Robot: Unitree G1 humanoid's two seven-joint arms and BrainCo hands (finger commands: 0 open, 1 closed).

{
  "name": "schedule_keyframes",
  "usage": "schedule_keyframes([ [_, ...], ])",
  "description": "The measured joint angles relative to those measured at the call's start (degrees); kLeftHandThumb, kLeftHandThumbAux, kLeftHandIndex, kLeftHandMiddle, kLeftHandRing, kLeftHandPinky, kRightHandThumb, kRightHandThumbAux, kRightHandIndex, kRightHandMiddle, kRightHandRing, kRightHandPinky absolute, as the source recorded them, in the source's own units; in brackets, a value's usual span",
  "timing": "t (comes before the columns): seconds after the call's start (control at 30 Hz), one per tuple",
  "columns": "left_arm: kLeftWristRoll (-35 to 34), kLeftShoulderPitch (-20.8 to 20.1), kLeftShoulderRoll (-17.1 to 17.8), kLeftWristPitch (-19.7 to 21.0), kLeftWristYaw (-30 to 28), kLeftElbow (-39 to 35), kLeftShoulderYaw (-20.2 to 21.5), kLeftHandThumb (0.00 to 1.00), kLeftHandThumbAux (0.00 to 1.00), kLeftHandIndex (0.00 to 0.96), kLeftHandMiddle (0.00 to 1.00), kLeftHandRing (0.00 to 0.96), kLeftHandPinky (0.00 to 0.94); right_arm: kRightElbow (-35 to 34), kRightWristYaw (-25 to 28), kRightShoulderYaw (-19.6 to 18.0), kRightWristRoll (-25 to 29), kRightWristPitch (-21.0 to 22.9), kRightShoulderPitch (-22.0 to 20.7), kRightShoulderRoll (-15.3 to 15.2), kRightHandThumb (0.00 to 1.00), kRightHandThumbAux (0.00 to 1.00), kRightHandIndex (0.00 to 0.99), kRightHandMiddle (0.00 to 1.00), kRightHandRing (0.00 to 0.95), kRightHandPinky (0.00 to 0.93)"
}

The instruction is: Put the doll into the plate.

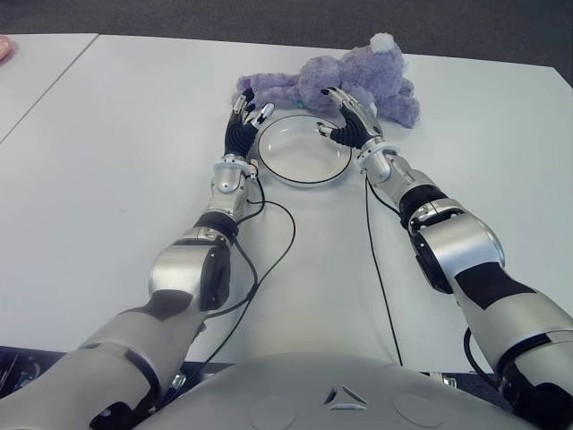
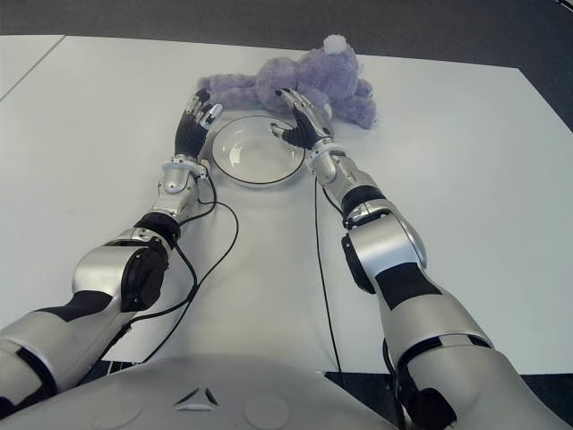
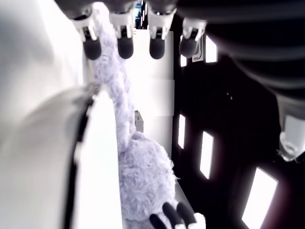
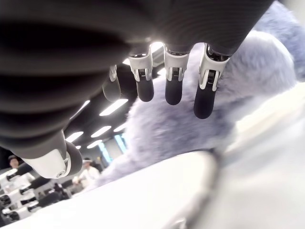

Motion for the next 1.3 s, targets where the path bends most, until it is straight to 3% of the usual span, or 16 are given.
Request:
schedule_keyframes([
  [0.43, -0.01, 0.0, -0.01, -0.01, 0.0, 0.01, 0.0, 0.0, 0.462, 0.0, 0.0, 0.0, 0.0, 0.0, 0.61, -1.42, 0.02, 0.04, 0.02, -1.9, 0.416, 0.526, 0.0, 0.0, 0.022, 0.183],
  [0.8, 0.0, -0.01, -0.06, -0.01, 0.0, 0.01, 0.0, 0.0, 0.455, 0.0, 0.0, 0.0, 0.0, -0.01, 0.56, -2.64, 0.03, 0.03, -0.55, -4.31, 0.522, 0.55, 0.018, 0.0, 0.112, 0.306],
  [1.0, 0.0, -0.02, -0.06, -0.02, 0.0, 0.01, -0.01, 0.0, 0.457, 0.0, 0.0, 0.0, 0.0, -0.19, 0.33, -4.09, 0.75, 0.02, -1.2, -6.27, 0.564, 0.556, 0.043, 0.0, 0.145, 0.32],
  [1.3, -0.04, -0.03, -0.15, -0.02, 0.0, 0.01, 0.05, 0.0, 0.454, 0.0, 0.0, 0.0, 0.0, -0.22, -0.16, -5.27, 1.42, 0.01, -1.39, -7.88, 0.475, 0.586, 0.041, 0.0, 0.17, 0.409],
])
